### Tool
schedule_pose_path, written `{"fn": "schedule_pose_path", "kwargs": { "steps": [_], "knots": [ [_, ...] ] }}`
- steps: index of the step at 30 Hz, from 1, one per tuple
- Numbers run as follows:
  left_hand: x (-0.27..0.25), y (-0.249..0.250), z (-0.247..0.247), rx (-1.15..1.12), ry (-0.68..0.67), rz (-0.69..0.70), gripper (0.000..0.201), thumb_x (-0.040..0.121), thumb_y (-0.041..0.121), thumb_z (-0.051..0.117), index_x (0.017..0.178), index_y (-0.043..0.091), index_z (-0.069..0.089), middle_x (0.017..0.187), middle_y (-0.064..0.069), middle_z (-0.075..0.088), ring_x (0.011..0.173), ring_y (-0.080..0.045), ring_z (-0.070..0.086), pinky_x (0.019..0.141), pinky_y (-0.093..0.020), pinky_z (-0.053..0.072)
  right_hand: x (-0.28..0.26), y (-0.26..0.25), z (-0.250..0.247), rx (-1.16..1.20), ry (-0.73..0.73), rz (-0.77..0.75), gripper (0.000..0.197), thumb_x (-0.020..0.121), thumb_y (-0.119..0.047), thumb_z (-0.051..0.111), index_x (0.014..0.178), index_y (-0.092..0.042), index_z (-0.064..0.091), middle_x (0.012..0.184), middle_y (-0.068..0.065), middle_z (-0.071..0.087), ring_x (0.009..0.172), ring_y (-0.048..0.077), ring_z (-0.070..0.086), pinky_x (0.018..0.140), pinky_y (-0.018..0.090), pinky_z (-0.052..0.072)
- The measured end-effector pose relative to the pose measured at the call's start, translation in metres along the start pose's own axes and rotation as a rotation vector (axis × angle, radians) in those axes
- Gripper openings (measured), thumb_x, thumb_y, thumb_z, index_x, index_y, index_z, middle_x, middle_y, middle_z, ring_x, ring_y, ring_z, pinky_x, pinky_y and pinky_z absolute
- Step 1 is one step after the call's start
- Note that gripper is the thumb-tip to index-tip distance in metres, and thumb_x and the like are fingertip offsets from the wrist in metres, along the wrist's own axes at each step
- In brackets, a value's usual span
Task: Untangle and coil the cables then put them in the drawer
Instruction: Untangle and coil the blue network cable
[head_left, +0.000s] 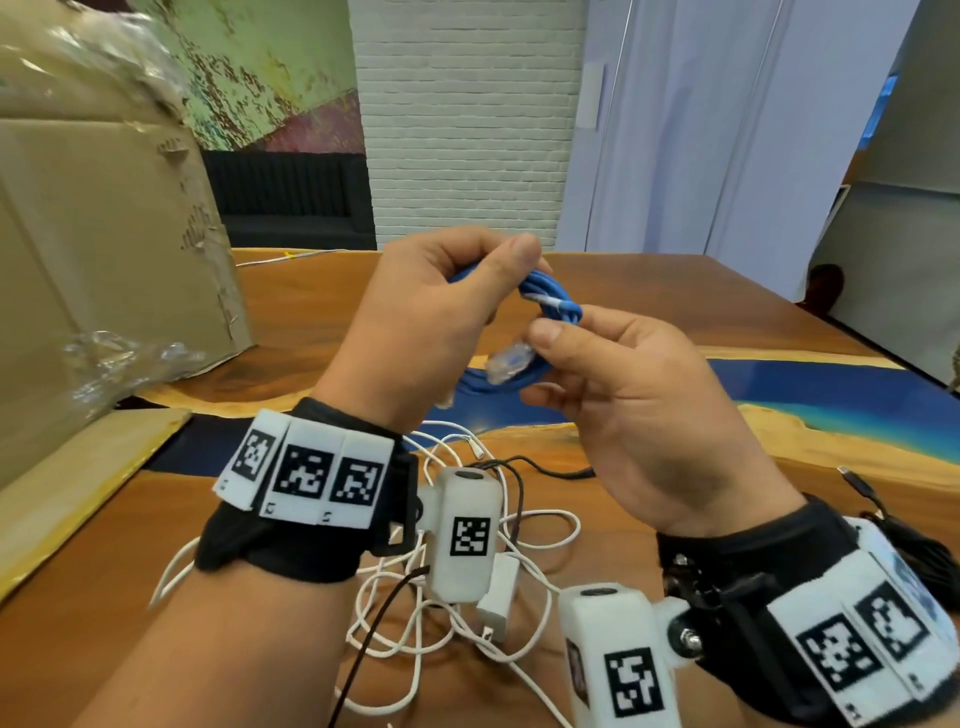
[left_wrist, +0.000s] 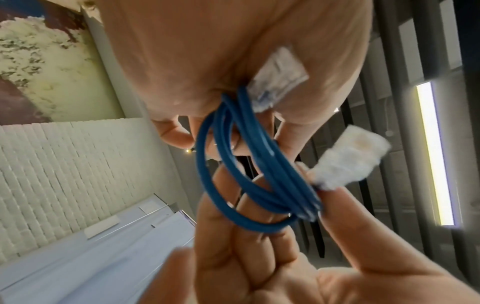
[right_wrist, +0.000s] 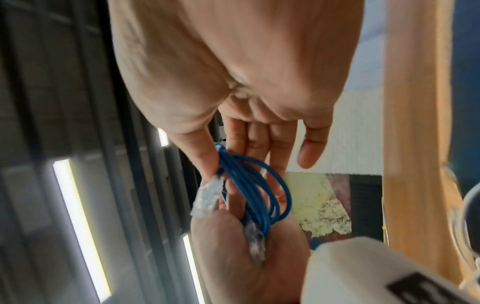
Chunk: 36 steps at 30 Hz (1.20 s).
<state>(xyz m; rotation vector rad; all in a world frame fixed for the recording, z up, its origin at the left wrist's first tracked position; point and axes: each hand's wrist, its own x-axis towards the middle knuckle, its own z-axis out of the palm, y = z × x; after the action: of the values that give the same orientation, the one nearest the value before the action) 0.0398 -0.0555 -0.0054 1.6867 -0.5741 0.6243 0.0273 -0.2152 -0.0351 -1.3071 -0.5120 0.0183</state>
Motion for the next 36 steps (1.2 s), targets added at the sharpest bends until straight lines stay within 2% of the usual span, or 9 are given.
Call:
{"fn": "schedule_pose_path", "kwargs": {
  "steps": [4, 7, 9, 14, 20, 24, 28, 31, 36],
  "knots": [
    [-0.001, 0.002, -0.001, -0.049, -0.052, -0.034, 0.026, 0.099, 0.025, 0.061, 0.081, 0.014, 0.075, 0.054, -0.019, 0.038, 0.052, -0.035, 0.029, 0.05, -0.035, 0.026, -0.002, -0.005, 0.005, 0.154, -0.175, 0.109, 0.012, 0.085, -0.015, 0.06, 0.073, -0.016, 0.065, 0.08, 0.009, 0.061, 0.095, 0.029, 0.054, 0.082, 0.046, 0.042],
    [-0.001, 0.002, -0.001, -0.108, -0.085, -0.093, 0.026, 0.101, 0.023, 0.06, 0.082, 0.012, 0.074, 0.045, -0.001, 0.04, 0.041, -0.02, 0.029, 0.044, -0.027, 0.024, 0.0, -0.003, -0.002, -0.181, -0.166, -0.012, 0.017, 0.089, -0.004, 0.066, 0.077, -0.015, 0.06, 0.089, 0.021, 0.059, 0.086, 0.026, 0.059, 0.083, 0.047, 0.054],
    [-0.001, 0.0, 0.0, -0.138, -0.092, -0.135, 0.025, 0.101, 0.023, 0.06, 0.082, 0.012, 0.073, 0.044, 0.006, 0.039, 0.039, -0.012, 0.028, 0.042, -0.023, 0.025, 0.001, -0.005, -0.009, -0.407, -0.151, -0.101, 0.016, 0.093, 0.002, 0.065, 0.085, -0.01, 0.061, 0.095, 0.015, 0.068, 0.085, 0.017, 0.068, 0.083, 0.041, 0.062],
    [0.0, -0.001, 0.003, -0.228, -0.074, -0.212, 0.027, 0.103, 0.023, 0.056, 0.084, 0.01, 0.071, 0.05, 0.001, 0.031, 0.044, -0.013, 0.022, 0.042, -0.023, 0.02, 0.004, -0.003, -0.012, -0.587, -0.105, -0.244, 0.022, 0.095, 0.004, 0.063, 0.109, -0.012, 0.067, 0.097, -0.001, 0.072, 0.094, 0.015, 0.073, 0.077, 0.031, 0.063],
    [0.0, -0.001, 0.005, -0.205, -0.088, -0.182, 0.026, 0.105, 0.025, 0.052, 0.094, 0.009, 0.07, 0.053, 0.001, 0.036, 0.049, -0.015, 0.029, 0.048, -0.029, 0.025, 0.004, -0.004, -0.015, -0.428, -0.046, -0.228, 0.043, 0.093, -0.001, 0.069, 0.127, -0.028, 0.065, 0.098, 0.007, 0.077, 0.094, 0.023, 0.075, 0.079, 0.038, 0.064],
    [-0.002, -0.004, 0.012, -0.189, -0.105, -0.208, 0.023, 0.105, 0.022, 0.052, 0.108, 0.005, 0.067, 0.058, 0.002, 0.042, 0.054, -0.012, 0.04, 0.053, -0.022, 0.038, 0.005, -0.005, -0.017, -0.453, 0.016, -0.218, 0.034, 0.092, -0.007, 0.073, 0.122, -0.023, 0.069, 0.094, 0.003, 0.078, 0.087, 0.022, 0.076, 0.075, 0.04, 0.065],
    [-0.004, -0.006, 0.013, -0.235, -0.112, -0.272, 0.024, 0.097, 0.008, 0.053, 0.117, 0.008, 0.067, 0.069, -0.005, 0.05, 0.068, -0.021, 0.049, 0.064, -0.028, 0.048, 0.006, 0.0, -0.018, -0.479, 0.056, -0.204, 0.024, 0.092, -0.013, 0.074, 0.114, -0.024, 0.073, 0.091, 0.003, 0.078, 0.086, 0.022, 0.077, 0.073, 0.042, 0.065],
    [-0.004, -0.005, 0.01, -0.209, -0.118, -0.302, 0.032, 0.096, -0.004, 0.046, 0.119, 0.005, 0.066, 0.078, -0.013, 0.054, 0.077, -0.025, 0.051, 0.071, -0.033, 0.048, 0.006, 0.001, -0.02, -0.418, 0.06, -0.163, 0.023, 0.094, -0.016, 0.072, 0.116, -0.021, 0.073, 0.096, 0.005, 0.078, 0.088, 0.022, 0.077, 0.071, 0.041, 0.065],
    [-0.003, -0.006, 0.008, -0.145, -0.134, -0.299, 0.031, 0.097, 0.0, 0.048, 0.117, 0.011, 0.069, 0.08, -0.009, 0.062, 0.076, -0.021, 0.056, 0.071, -0.034, 0.048, 0.007, 0.0, -0.024, -0.298, 0.065, -0.073, 0.02, 0.099, -0.02, 0.065, 0.117, -0.019, 0.072, 0.092, 0.009, 0.077, 0.089, 0.025, 0.077, 0.069, 0.036, 0.063]
  ]
}}
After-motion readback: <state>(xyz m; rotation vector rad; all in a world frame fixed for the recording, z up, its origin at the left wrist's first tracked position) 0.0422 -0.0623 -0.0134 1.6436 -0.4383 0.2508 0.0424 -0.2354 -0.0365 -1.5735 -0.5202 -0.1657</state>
